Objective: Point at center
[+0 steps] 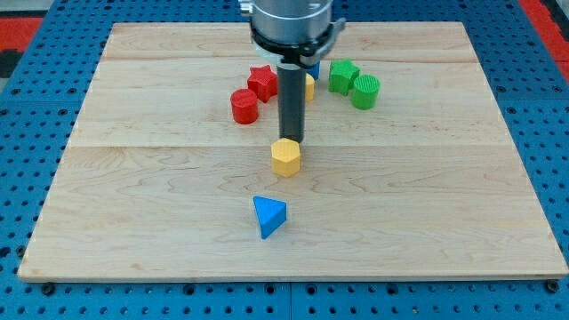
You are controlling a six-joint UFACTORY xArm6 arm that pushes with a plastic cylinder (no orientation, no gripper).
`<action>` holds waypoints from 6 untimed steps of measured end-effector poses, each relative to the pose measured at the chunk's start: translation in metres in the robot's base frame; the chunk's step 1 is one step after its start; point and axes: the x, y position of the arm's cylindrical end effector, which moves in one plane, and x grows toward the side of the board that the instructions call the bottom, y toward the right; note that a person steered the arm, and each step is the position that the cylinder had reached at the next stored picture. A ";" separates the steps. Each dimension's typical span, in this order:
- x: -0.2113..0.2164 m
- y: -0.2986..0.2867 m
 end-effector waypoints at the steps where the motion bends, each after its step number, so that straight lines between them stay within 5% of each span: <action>1: 0.025 0.010; 3: 0.053 0.006; 5: -0.041 0.005; 6: -0.055 0.015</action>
